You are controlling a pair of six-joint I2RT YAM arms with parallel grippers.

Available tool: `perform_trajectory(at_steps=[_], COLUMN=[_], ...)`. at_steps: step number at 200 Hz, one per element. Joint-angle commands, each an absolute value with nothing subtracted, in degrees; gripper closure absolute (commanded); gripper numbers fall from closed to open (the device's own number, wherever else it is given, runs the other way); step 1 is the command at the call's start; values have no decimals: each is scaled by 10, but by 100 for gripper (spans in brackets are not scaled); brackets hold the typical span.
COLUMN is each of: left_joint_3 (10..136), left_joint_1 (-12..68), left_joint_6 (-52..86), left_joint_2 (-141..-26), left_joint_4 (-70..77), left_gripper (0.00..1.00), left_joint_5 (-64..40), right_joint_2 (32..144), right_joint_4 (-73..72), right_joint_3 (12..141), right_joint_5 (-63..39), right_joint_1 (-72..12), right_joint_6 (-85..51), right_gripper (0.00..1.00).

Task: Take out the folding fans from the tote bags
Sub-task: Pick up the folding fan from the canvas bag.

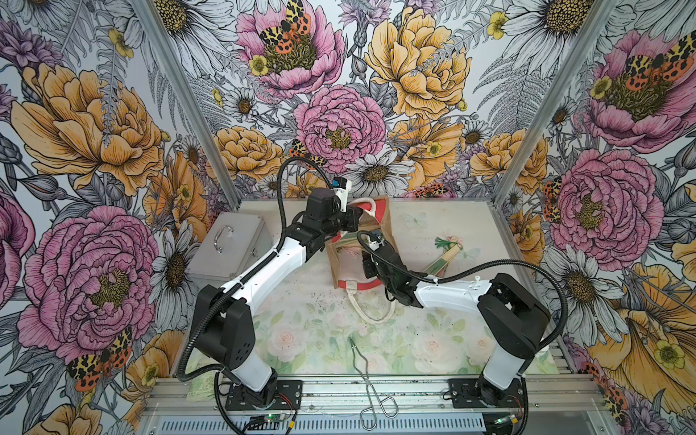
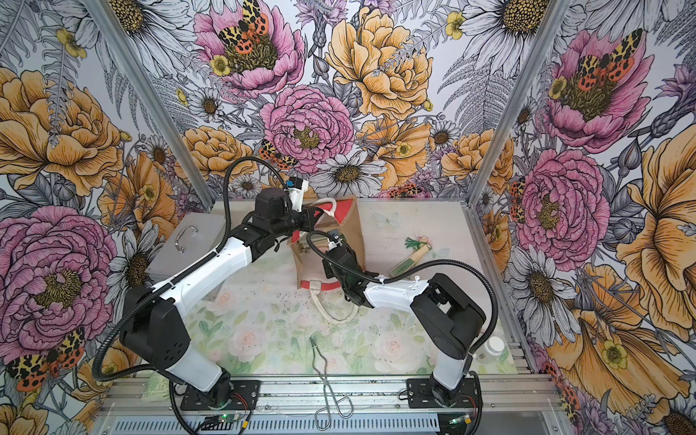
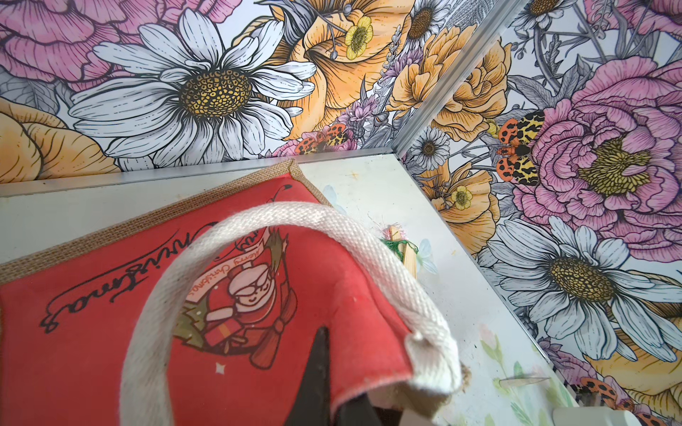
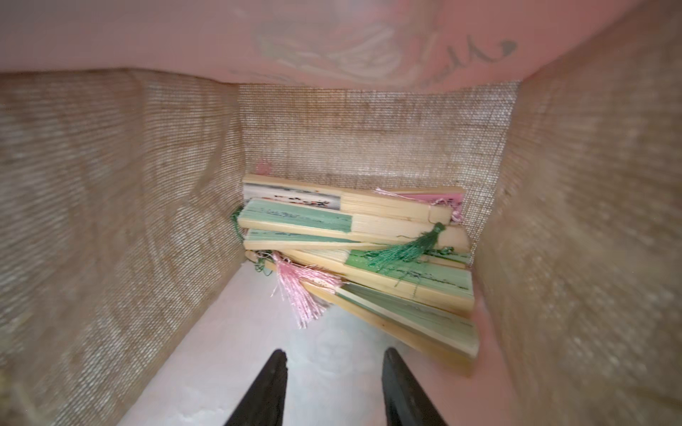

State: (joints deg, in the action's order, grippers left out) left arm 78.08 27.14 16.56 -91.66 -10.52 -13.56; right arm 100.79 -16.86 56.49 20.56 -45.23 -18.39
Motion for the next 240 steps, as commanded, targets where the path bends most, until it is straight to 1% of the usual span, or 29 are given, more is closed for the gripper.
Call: perform_trajectory(at_steps=[1, 33, 59, 83, 97, 118, 135, 150, 185, 240], left_joint_3=[791, 794, 794, 794, 795, 798, 793, 786, 769, 731], left_joint_1=[268, 272, 275, 275, 276, 276, 277, 277, 280, 285], left_joint_6=[174, 179, 178, 180, 180, 180, 176, 176, 169, 152], left_joint_2=[-915, -918, -918, -918, -919, -919, -918, -915, -908, -896], left_joint_4=[-85, -82, -80, -79, -79, -79, -75, -67, -51, -16], left_gripper=[100, 100, 100, 100, 100, 100, 100, 100, 100, 100], left_joint_5=[-146, -150, -149, -149, -150, -151, -151, -152, -157, -171], right_joint_2=[1039, 1083, 1109, 1119, 1120, 1119, 1118, 1122, 1160, 1227], right_joint_4=[-147, -118, -106, -138, -172, -160, -160, -196, -330, -466], right_joint_3=[588, 635, 659, 649, 634, 636, 633, 618, 587, 592], right_joint_5=[145, 108, 105, 93, 89, 98, 90, 63, -7, -14], right_joint_1=[-438, -435, -431, -418, -417, -411, -400, -385, -349, -331], right_joint_6=[-266, -296, -324, -369, -366, -368, -396, -440, -554, -657], right_gripper=[56, 56, 56, 57, 57, 57, 57, 57, 57, 56])
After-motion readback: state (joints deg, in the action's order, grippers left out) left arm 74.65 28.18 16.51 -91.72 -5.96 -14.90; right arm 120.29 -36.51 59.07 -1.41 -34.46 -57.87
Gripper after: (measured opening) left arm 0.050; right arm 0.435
